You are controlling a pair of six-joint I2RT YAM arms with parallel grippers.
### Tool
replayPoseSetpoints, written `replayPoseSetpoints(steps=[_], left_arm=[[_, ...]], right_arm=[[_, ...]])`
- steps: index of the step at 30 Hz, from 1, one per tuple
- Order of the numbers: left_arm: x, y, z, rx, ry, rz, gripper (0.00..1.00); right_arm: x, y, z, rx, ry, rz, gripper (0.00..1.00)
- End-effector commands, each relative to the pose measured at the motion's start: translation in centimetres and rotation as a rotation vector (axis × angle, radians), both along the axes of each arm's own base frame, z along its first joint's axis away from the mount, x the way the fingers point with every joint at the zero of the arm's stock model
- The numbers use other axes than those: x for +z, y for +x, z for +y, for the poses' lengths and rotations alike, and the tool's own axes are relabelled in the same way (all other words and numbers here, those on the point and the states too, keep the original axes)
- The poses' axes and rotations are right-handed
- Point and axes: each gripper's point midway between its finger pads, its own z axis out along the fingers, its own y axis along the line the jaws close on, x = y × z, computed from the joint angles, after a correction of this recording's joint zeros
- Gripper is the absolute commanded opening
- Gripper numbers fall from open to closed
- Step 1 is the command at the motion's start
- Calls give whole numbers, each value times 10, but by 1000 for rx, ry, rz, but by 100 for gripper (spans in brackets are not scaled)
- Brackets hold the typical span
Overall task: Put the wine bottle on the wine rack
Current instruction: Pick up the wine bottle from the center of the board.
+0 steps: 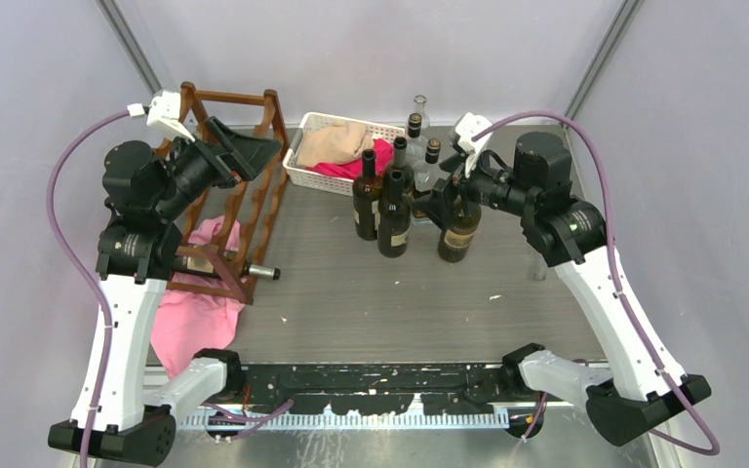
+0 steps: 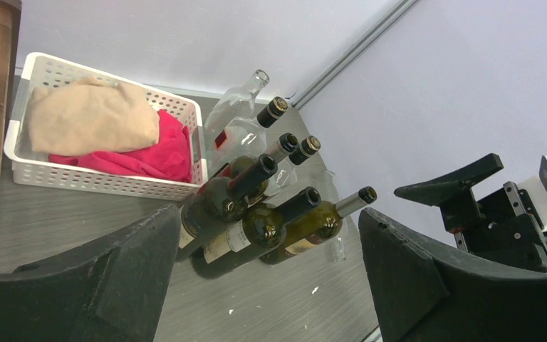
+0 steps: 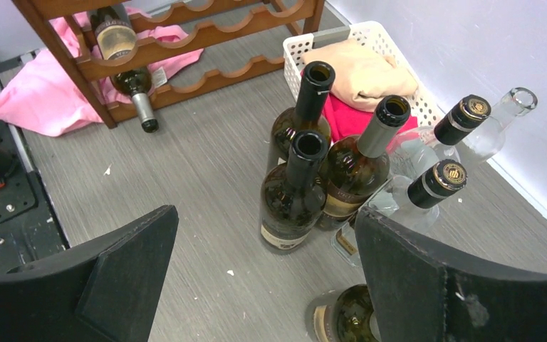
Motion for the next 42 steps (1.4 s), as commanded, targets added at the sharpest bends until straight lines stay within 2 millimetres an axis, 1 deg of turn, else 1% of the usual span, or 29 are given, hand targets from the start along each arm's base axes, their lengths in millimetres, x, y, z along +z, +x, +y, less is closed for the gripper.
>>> replayPoseSetpoints(steps=[1, 4, 8, 10, 13, 17, 25, 30, 33, 37, 39, 42], left_arm=[[26, -6, -3, -27, -18, -99, 94], [24, -6, -4, -29, -17, -97, 94], [23, -8, -4, -33, -22, -95, 94], [22, -8, -4, -34, -26, -95, 94], [20, -9, -4, -30, -28, -92, 94], [18, -10, -2, -21, -19, -88, 94], [10, -4, -1, -13, 5, -66, 93], [7, -2, -1, -12, 18, -58, 93], [4, -1, -1, -14, 24, -51, 93], [-1, 0, -5, -40, 35, -49, 93], [-2, 0, -8, -62, 36, -52, 93], [-3, 0, -13, -100, 35, -60, 92]], right_arm=[[29, 18, 4, -53, 82, -14, 100], [20, 27, 8, -74, 90, 57, 99], [7, 40, 16, -90, 77, 146, 92], [-5, 51, 18, -121, 43, 173, 88], [-15, 62, 22, -140, 2, 186, 85], [-27, 69, 30, -137, -68, 169, 82], [-49, 78, 43, -134, -167, 153, 76], [-57, 86, 53, -133, -190, 165, 71], [-63, 89, 58, -133, -195, 183, 66], [-72, 90, 61, -135, -210, 208, 58], [-76, 90, 62, -136, -217, 217, 49], [-79, 91, 61, -140, -227, 219, 30]])
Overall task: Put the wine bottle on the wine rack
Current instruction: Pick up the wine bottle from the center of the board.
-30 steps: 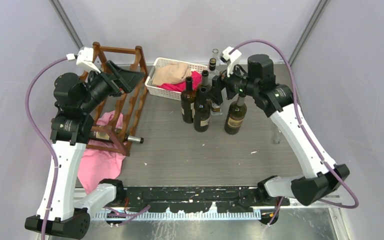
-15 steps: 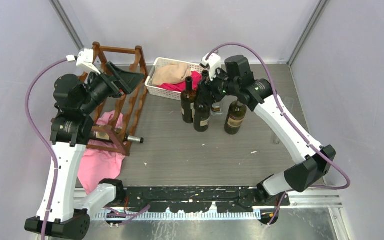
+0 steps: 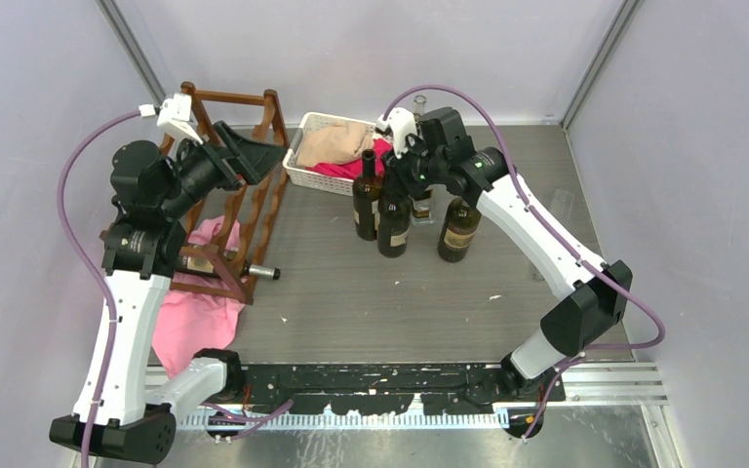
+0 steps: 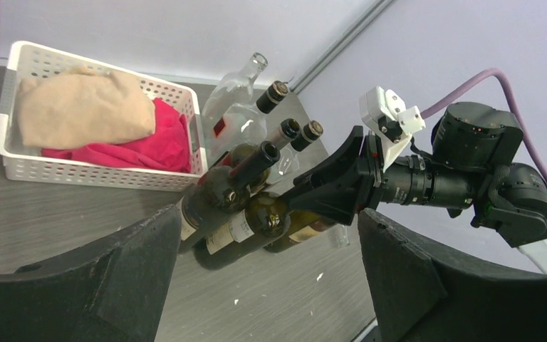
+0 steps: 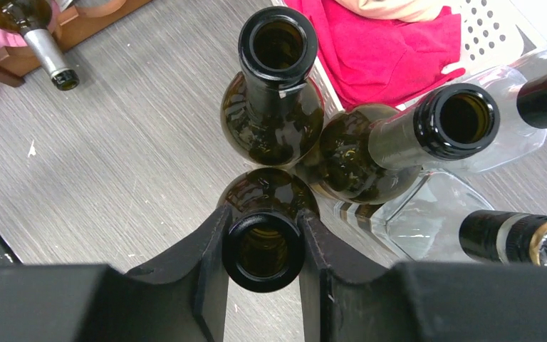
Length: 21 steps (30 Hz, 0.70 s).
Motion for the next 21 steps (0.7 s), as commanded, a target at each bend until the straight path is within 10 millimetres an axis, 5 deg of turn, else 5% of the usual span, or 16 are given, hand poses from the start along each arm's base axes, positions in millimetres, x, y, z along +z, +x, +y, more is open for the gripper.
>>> replayPoseSetpoints(steps=[1, 8, 14, 21], left_arm=[[9, -2, -11, -80, 8, -66, 92], [1, -2, -26, -196, 14, -58, 90], [-19, -12, -55, -336, 96, -80, 88], [-75, -34, -95, -522, 272, -143, 88]], right_arm=[[25, 4, 1, -12, 25, -60, 24], [45, -14, -6, 5, 56, -74, 1], [73, -44, -9, 43, 184, -43, 1], [99, -70, -8, 93, 333, -5, 1]])
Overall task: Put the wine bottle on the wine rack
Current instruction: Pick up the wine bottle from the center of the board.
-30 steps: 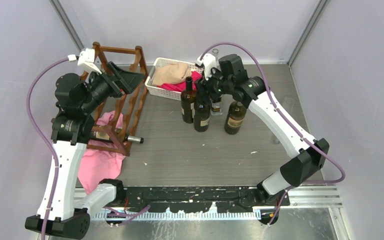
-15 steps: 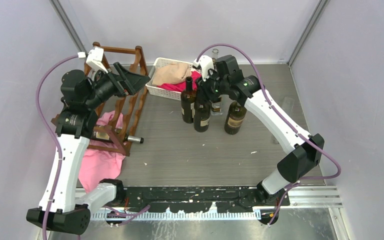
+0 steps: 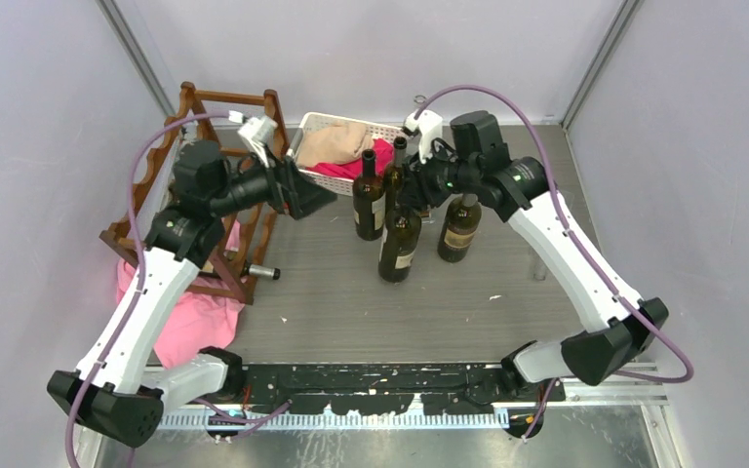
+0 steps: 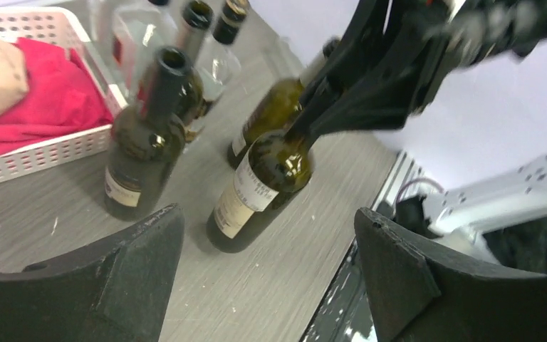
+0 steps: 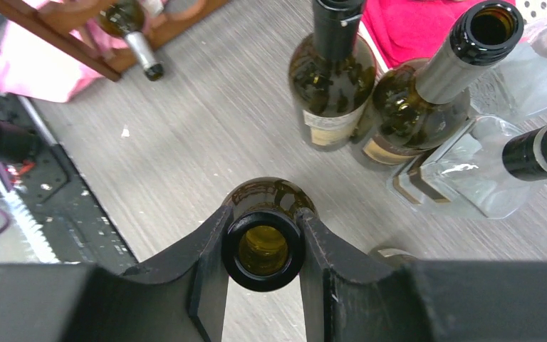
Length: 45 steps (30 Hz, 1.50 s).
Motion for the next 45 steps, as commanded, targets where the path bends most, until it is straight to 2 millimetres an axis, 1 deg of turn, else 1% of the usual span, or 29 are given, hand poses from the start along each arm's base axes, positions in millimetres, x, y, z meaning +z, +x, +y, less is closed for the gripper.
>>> replayPoseSetpoints(steps=[1, 3, 5, 7, 8, 9, 12, 16, 19, 22, 24, 27, 29, 32, 34, 35, 36, 37, 38, 39, 40, 41, 42, 43, 44, 45], left_arm=[[-26, -18, -22, -158, 94, -162, 88], [-39, -28, -36, -228, 104, -215, 89], [-48, -39, -49, -296, 105, -279, 90], [-53, -46, -60, -338, 95, -332, 90], [-51, -48, -65, -352, 79, -371, 91], [-53, -49, -69, -358, 72, -385, 91], [-64, -49, -78, -364, 68, -392, 98], [-83, -52, -93, -394, 80, -372, 100], [-104, -50, -97, -395, 124, -364, 100], [-132, -39, -90, -346, 201, -368, 100], [-145, -31, -86, -322, 251, -407, 100], [-153, -27, -91, -331, 248, -420, 100], [-155, -29, -98, -370, 222, -417, 100], [-154, -32, -107, -414, 190, -407, 97], [-152, -33, -108, -429, 186, -395, 90], [-151, -34, -108, -441, 192, -385, 81], [-148, -37, -109, -468, 195, -377, 60], [-147, -38, -108, -480, 207, -358, 15], [-145, -39, -105, -477, 216, -334, 1], [-142, -43, -104, -497, 220, -333, 0], [-139, -48, -102, -516, 221, -343, 0], [-137, -53, -100, -532, 221, -347, 0], [-132, -57, -98, -550, 217, -361, 0], [-133, -64, -96, -573, 224, -346, 0], [-132, -69, -94, -593, 230, -333, 0], [-132, -74, -92, -613, 235, -318, 0]], right_arm=[[71, -24, 12, 72, 247, -86, 1], [75, -30, 14, 99, 287, -77, 1], [80, -36, 16, 110, 329, -55, 1], [83, -40, 18, 121, 361, -28, 1], [84, -41, 18, 118, 375, -12, 1], [84, -41, 18, 112, 388, 2, 1], [85, -40, 17, 96, 422, 38, 1], [92, -35, 13, 70, 474, 72, 1], [100, -32, 10, 61, 513, 82, 1], [107, -33, 7, 59, 528, 78, 1], [113, -33, 5, 53, 543, 80, 1], [120, -33, 3, 49, 572, 90, 1], [124, -32, 2, 47, 590, 98, 1], [126, -30, 0, 40, 597, 103, 1], [122, -29, -3, 36, 589, 112, 1], [118, -28, -4, 32, 578, 115, 1], [114, -29, -6, 33, 563, 113, 1], [109, -29, -8, 35, 543, 114, 1], [103, -30, -11, 39, 518, 107, 2], [98, -31, -14, 61, 483, 85, 10], [93, -35, -16, 88, 450, 68, 21], [87, -39, -19, 114, 410, 53, 33], [82, -43, -21, 139, 371, 26, 48], [76, -49, -25, 167, 330, 10, 64], [74, -52, -28, 191, 298, -21, 79], [74, -54, -31, 204, 271, -54, 89]])
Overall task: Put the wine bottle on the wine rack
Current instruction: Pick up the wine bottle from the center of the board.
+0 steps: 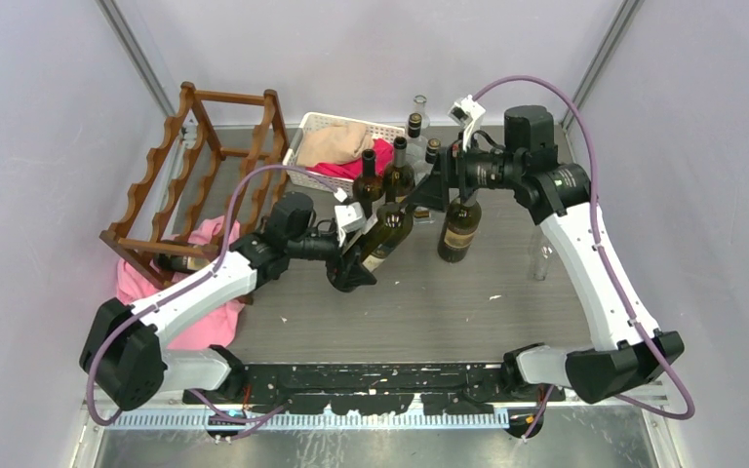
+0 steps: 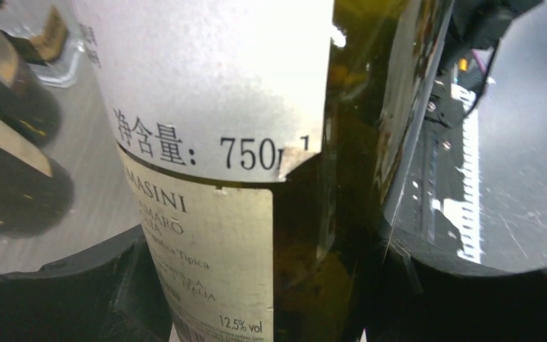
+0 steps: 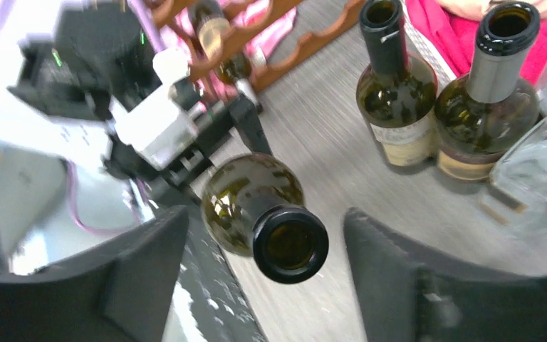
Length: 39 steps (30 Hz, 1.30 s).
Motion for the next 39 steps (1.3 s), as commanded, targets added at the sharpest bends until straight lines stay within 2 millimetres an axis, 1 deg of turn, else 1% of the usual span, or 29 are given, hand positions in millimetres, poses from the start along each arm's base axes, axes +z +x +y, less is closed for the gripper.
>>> replayPoseSetpoints(steps=[1, 2, 6, 9, 13, 16, 20, 23, 26, 29, 32, 35, 38, 39], left_arm=[[54, -26, 3, -144, -67, -76, 0], [53, -29, 5, -154, -54, -63, 0], [48, -43, 14, -192, -17, -51, 0], [49, -51, 19, -215, -4, -53, 0], [47, -58, 24, -246, 34, -29, 0], [46, -60, 25, -262, 60, -13, 0], [45, -65, 24, -284, 85, -10, 0], [42, -67, 25, -302, 116, -12, 0], [38, -71, 27, -316, 143, 0, 0], [36, -72, 28, -324, 153, 2, 0], [36, -72, 27, -331, 158, 0, 0], [37, -72, 26, -340, 156, 0, 0], [37, -72, 25, -350, 159, 4, 0], [37, -72, 25, -352, 160, 4, 0]], right_arm=[[22, -30, -14, 148, -112, -286, 96], [25, -33, -17, 167, -139, -335, 99], [43, -32, -27, 200, -235, -512, 100], [49, -45, -24, 307, -243, -593, 100], [47, -67, -15, 468, -206, -704, 100], [34, -80, -5, 586, -220, -787, 100], [-5, -87, 1, 739, -421, -842, 100], [-16, -84, 5, 776, -515, -862, 100], [-23, -81, 4, 829, -617, -904, 98], [-33, -80, 4, 869, -703, -905, 90], [-44, -82, 2, 913, -752, -871, 77], [-52, -84, 3, 939, -779, -847, 67], [-57, -85, 6, 957, -803, -841, 52], [-59, -85, 7, 962, -810, -839, 49]])
